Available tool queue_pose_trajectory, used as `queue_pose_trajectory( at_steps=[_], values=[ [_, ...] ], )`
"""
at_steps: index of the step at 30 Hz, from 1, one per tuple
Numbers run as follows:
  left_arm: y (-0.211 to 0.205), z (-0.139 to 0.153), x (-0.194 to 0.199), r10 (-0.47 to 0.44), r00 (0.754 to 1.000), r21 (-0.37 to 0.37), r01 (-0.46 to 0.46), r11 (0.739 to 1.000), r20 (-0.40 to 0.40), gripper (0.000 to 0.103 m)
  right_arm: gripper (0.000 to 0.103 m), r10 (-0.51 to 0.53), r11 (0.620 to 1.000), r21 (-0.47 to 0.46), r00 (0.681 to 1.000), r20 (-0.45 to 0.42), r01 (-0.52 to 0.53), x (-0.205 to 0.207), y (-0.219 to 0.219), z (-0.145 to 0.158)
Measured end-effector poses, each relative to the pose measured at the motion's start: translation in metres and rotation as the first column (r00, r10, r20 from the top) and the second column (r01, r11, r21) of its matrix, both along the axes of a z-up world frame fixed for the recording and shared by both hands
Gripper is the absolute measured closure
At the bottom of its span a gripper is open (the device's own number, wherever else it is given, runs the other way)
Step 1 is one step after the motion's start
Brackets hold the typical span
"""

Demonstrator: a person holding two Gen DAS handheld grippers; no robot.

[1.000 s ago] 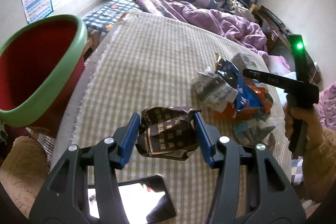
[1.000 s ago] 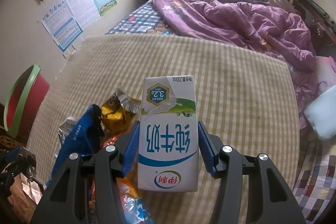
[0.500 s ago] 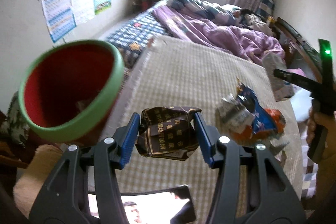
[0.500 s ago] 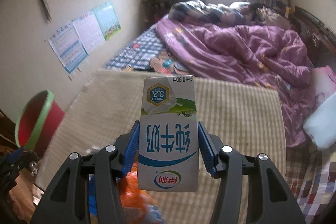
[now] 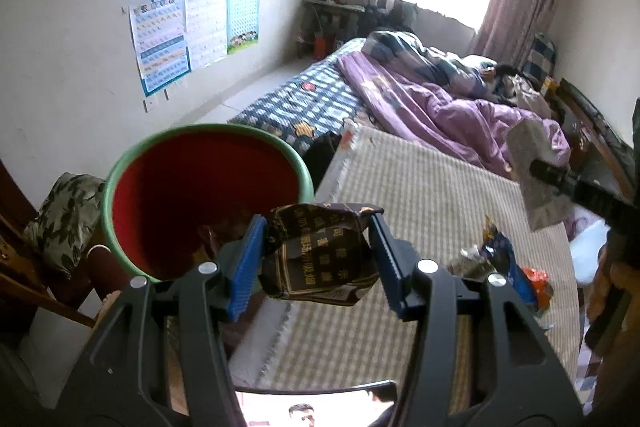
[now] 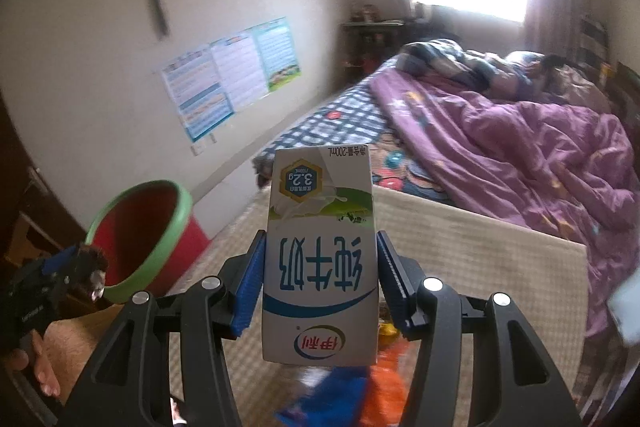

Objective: Collect trash
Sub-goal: 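Carry the dark wrapper and milk carton to the red bucket and release both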

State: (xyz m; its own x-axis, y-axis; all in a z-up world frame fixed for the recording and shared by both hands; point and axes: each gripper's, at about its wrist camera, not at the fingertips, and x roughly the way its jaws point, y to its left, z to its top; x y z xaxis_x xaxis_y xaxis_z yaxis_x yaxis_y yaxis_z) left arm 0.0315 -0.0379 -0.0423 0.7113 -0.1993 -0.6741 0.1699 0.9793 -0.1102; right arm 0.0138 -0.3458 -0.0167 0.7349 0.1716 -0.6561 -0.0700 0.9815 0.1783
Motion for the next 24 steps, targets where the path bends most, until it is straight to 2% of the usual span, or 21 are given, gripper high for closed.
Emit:
queue_pose_trajectory(
  at_steps=[8,19,24],
  values=[
    [0.011,0.006,0.008,0.016,1.000,-0.021,-0.016,1.000,0.019,0.052,0.051,0.083,0.996,-0.011,0.996,-0.034,-0.084,0.007,0.036,-0.011],
    [0.016,0.004,0.011,0.023,1.000,-0.028,-0.023,0.999,0.014,0.052,0.051,0.109,0.994,0.007,0.992,-0.061,-0.108,0.010,0.044,-0.023],
    [0.040,-0.012,0.029,0.077,0.996,-0.074,-0.079,0.994,-0.036,0.052,0.051,0.157,0.986,0.067,0.986,-0.056,-0.154,0.021,0.061,-0.017]
  ],
)
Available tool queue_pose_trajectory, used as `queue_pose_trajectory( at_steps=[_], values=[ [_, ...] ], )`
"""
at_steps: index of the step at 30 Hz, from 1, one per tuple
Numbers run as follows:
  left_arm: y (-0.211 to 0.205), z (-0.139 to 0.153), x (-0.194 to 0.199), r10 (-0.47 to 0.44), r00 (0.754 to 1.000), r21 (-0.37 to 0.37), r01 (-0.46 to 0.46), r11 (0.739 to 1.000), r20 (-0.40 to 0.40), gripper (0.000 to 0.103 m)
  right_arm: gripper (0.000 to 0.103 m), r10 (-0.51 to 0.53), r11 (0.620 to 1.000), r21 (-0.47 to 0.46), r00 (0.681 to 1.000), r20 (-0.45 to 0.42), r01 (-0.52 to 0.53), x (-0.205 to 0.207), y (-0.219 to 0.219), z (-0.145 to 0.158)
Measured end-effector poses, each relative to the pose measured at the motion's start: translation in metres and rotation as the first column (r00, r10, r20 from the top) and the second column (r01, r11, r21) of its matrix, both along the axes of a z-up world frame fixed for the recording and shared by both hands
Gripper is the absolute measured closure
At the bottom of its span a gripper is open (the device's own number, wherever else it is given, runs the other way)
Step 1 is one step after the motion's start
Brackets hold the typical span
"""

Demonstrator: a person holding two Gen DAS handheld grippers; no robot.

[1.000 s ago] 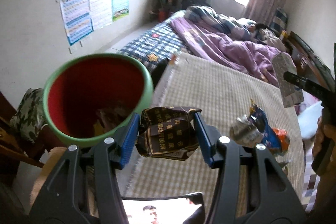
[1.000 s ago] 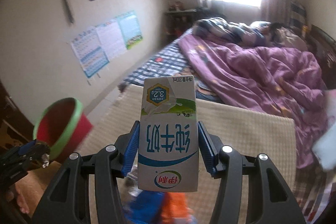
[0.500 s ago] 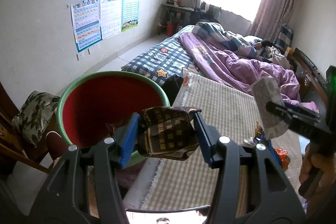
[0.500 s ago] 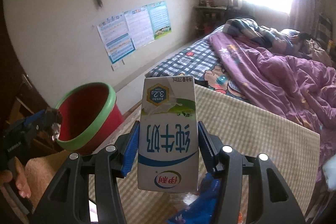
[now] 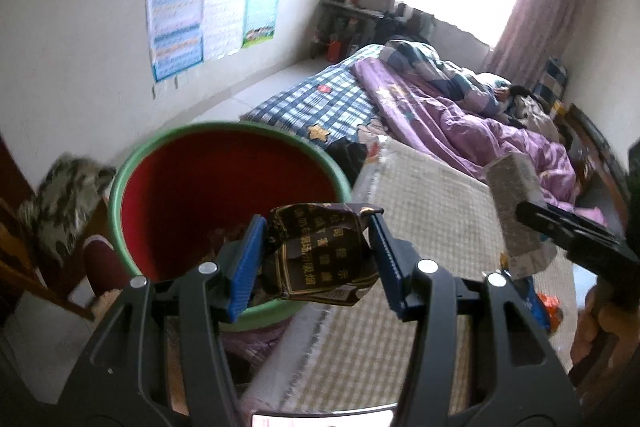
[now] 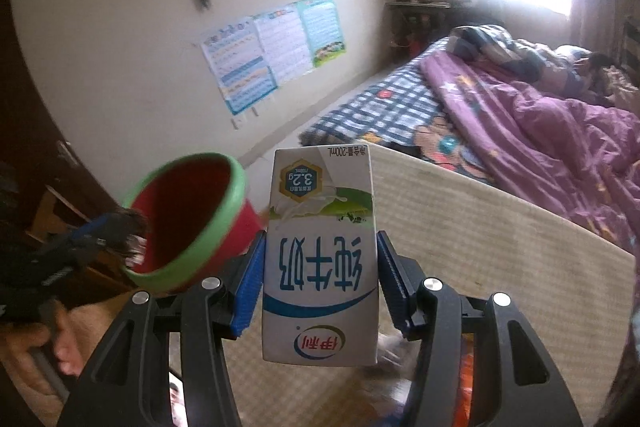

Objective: Collect trash
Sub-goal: 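Carry the dark wrapper and milk carton to the red bucket and release both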

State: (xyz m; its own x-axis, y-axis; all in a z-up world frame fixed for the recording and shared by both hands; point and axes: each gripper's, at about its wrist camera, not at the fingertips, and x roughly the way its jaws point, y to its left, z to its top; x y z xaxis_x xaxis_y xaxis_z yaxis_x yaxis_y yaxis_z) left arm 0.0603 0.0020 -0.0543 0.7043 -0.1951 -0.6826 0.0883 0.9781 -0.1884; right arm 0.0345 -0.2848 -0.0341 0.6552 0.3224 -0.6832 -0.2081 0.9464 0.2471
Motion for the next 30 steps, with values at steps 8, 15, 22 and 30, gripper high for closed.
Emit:
queue_pose_trajectory(
  at_steps=[8,15,22,30],
  values=[
    [0.040,-0.022,0.042,0.153,0.988,0.060,-0.150,0.987,-0.037,0.052,0.051,0.137,0.980,0.150,0.991,-0.010,-0.134,0.043,0.058,0.008],
    [0.050,-0.044,0.065,0.230,0.970,0.140,-0.218,0.966,-0.079,0.052,0.051,0.247,0.944,0.238,0.967,-0.060,-0.227,0.080,0.112,-0.006],
    [0.058,-0.053,0.067,0.274,0.957,0.148,-0.258,0.955,-0.099,0.051,0.049,0.283,0.929,0.280,0.953,-0.110,-0.243,0.094,0.130,-0.019],
    [0.059,-0.049,0.064,0.302,0.951,0.172,-0.287,0.942,-0.068,0.028,0.041,0.267,0.925,0.304,0.959,-0.093,-0.228,0.095,0.126,-0.017]
  ],
)
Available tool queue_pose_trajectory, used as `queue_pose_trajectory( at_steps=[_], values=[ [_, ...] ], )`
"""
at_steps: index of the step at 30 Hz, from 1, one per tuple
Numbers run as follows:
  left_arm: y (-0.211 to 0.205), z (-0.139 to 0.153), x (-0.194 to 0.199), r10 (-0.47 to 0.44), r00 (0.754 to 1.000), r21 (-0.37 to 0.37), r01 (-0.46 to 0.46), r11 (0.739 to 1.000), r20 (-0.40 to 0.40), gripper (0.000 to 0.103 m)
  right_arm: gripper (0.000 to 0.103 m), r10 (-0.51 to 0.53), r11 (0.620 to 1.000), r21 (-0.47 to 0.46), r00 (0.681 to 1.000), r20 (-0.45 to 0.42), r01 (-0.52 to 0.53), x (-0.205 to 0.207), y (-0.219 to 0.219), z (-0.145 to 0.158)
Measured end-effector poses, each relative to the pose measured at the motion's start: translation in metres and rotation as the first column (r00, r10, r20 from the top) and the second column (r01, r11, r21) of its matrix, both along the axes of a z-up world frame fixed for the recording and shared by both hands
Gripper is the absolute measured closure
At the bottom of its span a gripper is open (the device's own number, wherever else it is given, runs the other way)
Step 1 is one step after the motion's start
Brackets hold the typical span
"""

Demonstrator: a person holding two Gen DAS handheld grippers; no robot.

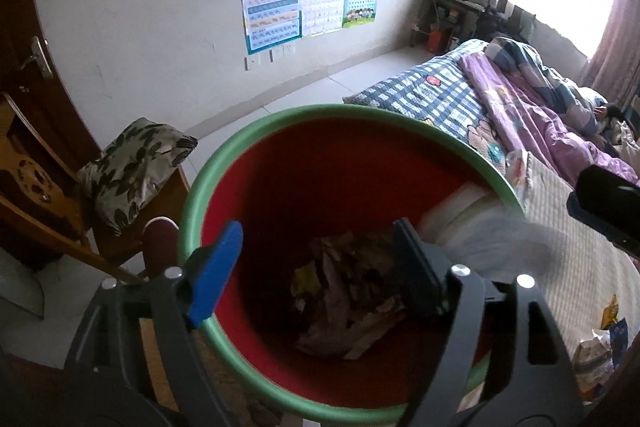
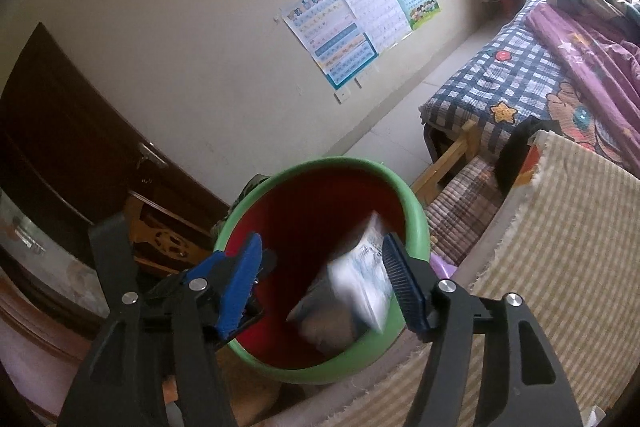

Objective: Collect trash
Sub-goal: 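Carry the dark wrapper and milk carton to the red bucket and release both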

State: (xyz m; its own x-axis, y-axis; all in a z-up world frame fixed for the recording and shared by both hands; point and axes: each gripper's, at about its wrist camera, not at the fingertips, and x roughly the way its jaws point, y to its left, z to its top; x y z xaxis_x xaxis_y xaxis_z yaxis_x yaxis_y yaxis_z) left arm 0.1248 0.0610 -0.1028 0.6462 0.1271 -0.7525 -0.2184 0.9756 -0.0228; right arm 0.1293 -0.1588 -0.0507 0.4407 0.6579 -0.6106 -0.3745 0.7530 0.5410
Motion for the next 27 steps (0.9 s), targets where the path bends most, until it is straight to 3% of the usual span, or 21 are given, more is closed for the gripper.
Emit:
queue_pose_trajectory(
  at_steps=[8,16,21,27],
  values=[
    [-0.009,0.013,-0.018,-0.009,0.999,0.028,0.008,1.000,0.031,0.025,0.041,-0.025,1.000,-0.009,0.997,0.069,0.026,-0.027,-0.030,0.027],
    [-0.038,0.034,-0.050,-0.076,0.994,0.016,0.075,0.997,0.082,0.022,0.037,-0.080,0.991,-0.091,0.983,0.163,0.095,-0.073,-0.082,0.049],
    [-0.065,0.042,-0.065,-0.146,0.985,0.008,0.146,0.989,0.095,0.021,0.032,-0.146,0.969,-0.168,0.971,0.190,0.179,-0.100,-0.122,0.042],
    [-0.103,0.027,-0.078,-0.247,0.968,-0.009,0.248,0.969,0.053,0.021,0.031,-0.257,0.931,-0.220,0.952,0.167,0.290,-0.121,-0.175,0.025]
  ],
)
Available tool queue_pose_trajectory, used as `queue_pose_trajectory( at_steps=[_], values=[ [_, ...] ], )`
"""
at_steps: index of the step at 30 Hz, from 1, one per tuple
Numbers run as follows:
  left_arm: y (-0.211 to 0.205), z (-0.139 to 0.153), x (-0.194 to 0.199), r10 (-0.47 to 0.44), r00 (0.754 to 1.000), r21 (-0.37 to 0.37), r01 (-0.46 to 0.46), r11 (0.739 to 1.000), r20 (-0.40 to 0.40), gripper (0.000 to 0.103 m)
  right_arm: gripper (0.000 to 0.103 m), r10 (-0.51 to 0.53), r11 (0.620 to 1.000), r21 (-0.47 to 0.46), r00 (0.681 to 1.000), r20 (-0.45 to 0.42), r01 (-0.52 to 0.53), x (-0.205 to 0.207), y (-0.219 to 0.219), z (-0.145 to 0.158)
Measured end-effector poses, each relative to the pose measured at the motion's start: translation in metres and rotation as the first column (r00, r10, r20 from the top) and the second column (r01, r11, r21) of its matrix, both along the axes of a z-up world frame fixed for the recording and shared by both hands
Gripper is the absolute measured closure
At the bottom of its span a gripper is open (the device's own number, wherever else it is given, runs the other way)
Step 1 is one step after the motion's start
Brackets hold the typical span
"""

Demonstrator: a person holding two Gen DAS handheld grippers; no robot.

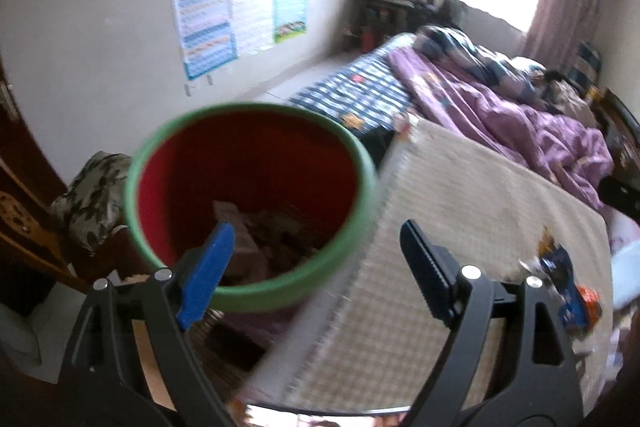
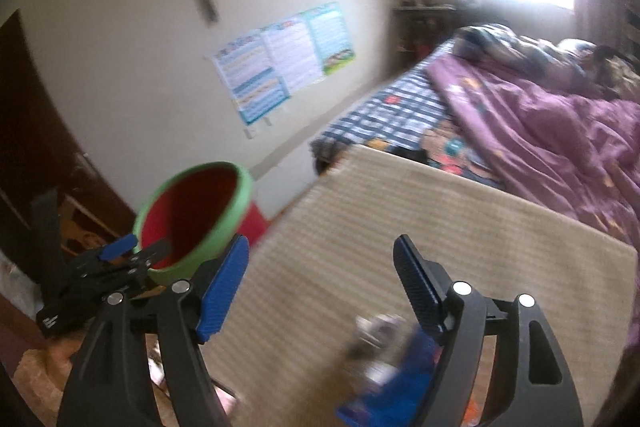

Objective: Collect trash
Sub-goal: 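Grasp the white-grey wrapper with the left tool while the right tool grasps the yellow wrapper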

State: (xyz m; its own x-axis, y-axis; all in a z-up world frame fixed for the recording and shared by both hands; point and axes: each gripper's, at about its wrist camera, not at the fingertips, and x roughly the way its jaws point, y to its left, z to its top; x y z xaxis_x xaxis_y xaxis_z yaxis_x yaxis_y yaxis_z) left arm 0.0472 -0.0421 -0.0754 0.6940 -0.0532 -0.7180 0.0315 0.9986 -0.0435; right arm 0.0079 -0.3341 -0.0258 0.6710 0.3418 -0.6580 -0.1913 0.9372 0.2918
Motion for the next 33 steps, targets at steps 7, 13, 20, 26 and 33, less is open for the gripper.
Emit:
queue_pose_trajectory(
  at_steps=[7,13,20,26,33],
  values=[
    [-0.070,-0.021,-0.019,-0.221,0.972,-0.030,0.219,0.975,-0.078,0.021,0.031,-0.144,0.990,-0.017,0.987,-0.076,0.143,-0.024,-0.062,-0.030],
    [-0.127,-0.037,-0.011,-0.367,0.918,-0.081,0.359,0.930,-0.149,0.021,0.031,-0.218,0.976,-0.009,0.967,-0.128,0.219,-0.046,-0.094,-0.047],
    [-0.167,-0.064,0.015,-0.439,0.859,-0.217,0.391,0.895,-0.264,0.021,0.031,-0.263,0.964,0.001,0.950,-0.171,0.267,-0.061,-0.111,-0.058],
    [-0.181,-0.081,0.020,-0.473,0.817,-0.257,0.404,0.878,-0.331,0.021,0.031,-0.276,0.959,0.016,0.941,-0.194,0.284,-0.067,-0.117,-0.064],
    [-0.169,-0.084,0.016,-0.496,0.799,-0.327,0.394,0.859,-0.341,0.065,0.031,-0.262,0.962,0.030,0.943,-0.203,0.273,-0.063,-0.113,-0.065]
  ],
)
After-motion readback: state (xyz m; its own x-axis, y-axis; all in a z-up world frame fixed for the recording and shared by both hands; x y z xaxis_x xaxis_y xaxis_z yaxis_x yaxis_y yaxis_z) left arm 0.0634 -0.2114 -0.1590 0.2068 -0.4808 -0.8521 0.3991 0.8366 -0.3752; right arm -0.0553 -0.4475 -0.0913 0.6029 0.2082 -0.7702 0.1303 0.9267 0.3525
